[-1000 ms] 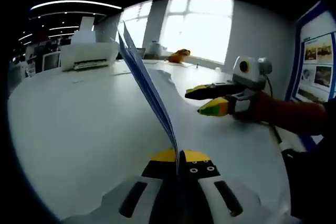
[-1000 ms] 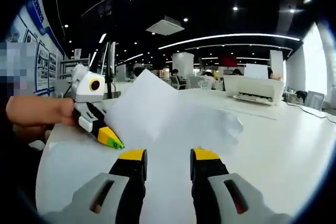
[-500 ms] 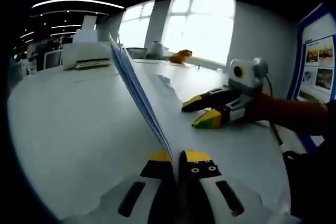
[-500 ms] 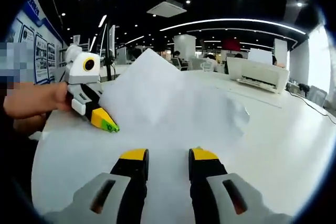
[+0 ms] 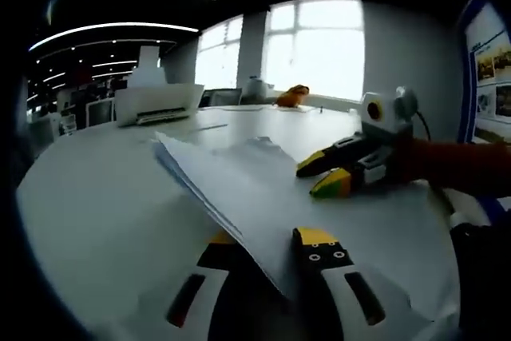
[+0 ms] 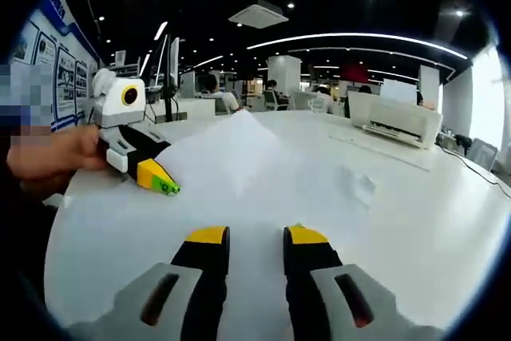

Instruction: Organize the stack of printing papers by aligning and flattening the scattered papers on the table

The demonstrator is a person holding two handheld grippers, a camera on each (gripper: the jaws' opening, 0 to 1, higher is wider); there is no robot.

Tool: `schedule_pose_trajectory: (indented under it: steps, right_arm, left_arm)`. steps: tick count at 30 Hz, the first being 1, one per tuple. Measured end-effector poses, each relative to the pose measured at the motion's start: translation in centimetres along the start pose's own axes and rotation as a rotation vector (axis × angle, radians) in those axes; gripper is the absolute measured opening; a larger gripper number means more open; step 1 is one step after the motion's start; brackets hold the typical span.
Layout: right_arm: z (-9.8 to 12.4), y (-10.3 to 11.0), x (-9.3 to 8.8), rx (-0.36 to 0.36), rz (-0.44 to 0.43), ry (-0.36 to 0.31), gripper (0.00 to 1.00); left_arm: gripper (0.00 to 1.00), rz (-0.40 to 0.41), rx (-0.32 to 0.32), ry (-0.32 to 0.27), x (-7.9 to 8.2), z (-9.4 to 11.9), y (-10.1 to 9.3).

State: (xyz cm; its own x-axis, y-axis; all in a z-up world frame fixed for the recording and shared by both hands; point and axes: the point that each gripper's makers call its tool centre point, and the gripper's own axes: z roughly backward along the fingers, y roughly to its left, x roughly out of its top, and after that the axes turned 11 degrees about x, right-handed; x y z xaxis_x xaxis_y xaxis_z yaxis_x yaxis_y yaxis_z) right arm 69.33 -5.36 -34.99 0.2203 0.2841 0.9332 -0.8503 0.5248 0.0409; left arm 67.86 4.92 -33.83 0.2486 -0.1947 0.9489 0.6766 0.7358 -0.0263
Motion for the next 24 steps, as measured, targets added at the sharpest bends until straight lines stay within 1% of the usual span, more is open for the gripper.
schedule_pose_trajectory:
  steps: [3, 6, 11, 15, 19, 22, 23, 24]
  right_arm:
    - [-0.1, 0.0, 0.0, 0.001, -0.002, -0.001, 0.23]
    - [-0.1, 0.0, 0.0, -0.001, 0.006, -0.002, 0.23]
    - [-0.1, 0.1, 0.0, -0.004, 0.017, -0.002, 0.23]
    - [-0.1, 0.2, 0.1, 0.001, 0.014, -0.002, 0.22]
    - [-0.1, 0.2, 0.1, 0.001, 0.014, -0.002, 0.22]
    - [-0.1, 0.2, 0.1, 0.001, 0.005, -0.002, 0.23]
    - [-0.1, 0.2, 0.1, 0.002, 0.002, -0.002, 0.25]
    - [0.0, 0.4, 0.1, 0.021, -0.039, -0.006, 0.27]
  left_arm:
    - [0.26, 0.014, 0.042, -0.021, 0.1, 1.0, 0.9]
    - [0.26, 0.008, 0.128, -0.066, 0.5, 1.9, 2.3]
    - [0.27, -0.041, 0.229, -0.101, 0.9, 2.3, 3.4]
    - [0.27, -0.048, 0.232, -0.120, 1.1, 2.7, 3.0]
    - [0.29, -0.087, 0.222, -0.102, 0.8, 2.3, 2.4]
    - [0.29, -0.092, 0.219, -0.099, 0.7, 2.3, 2.8]
    - [0.29, -0.094, 0.218, -0.098, 0.6, 2.3, 2.9]
    - [0.29, -0.091, 0.215, -0.106, 0.8, 2.4, 2.8]
